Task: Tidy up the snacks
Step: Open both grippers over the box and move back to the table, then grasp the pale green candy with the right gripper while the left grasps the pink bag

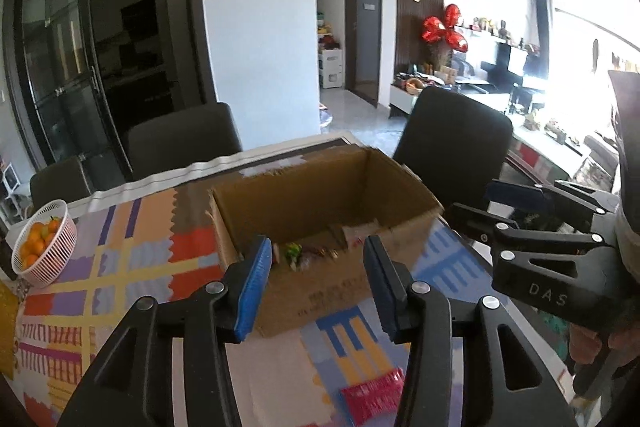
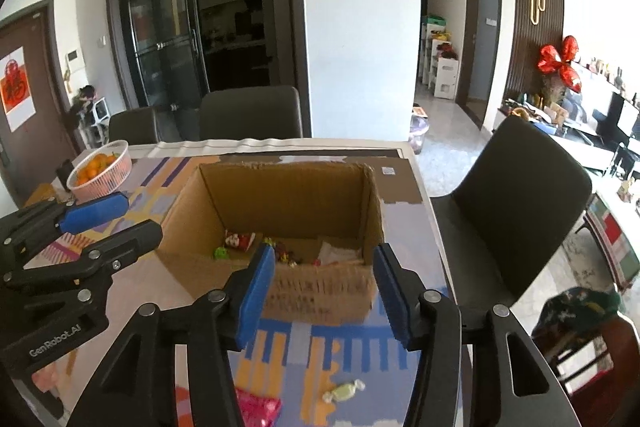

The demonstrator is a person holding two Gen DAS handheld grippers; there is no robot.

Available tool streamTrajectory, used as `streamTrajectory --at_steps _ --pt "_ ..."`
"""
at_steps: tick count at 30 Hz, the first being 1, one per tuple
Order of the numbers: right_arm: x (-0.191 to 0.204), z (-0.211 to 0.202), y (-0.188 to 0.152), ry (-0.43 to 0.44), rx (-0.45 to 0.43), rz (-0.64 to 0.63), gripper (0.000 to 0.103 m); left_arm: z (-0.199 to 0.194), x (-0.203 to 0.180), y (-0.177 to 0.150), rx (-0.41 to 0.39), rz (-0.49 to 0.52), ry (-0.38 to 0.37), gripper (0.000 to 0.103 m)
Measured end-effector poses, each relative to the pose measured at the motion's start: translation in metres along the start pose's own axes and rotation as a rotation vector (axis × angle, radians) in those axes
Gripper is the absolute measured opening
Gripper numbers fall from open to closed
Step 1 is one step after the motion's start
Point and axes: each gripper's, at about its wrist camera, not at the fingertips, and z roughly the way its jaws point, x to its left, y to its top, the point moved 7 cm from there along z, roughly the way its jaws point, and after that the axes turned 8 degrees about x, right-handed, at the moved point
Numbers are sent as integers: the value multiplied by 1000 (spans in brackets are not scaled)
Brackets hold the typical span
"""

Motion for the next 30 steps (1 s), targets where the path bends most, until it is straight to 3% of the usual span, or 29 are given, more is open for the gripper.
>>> streamTrajectory --at_steps 11,19,30 --pt "-6 -3 -66 -31 48 5 56 14 -36 -71 105 98 -58 51" --pt "-13 24 -126 -30 178 43 56 38 -55 -113 210 178 -94 53" --pt "-11 53 -172 -32 293 83 56 72 -71 -160 359 261 -165 62"
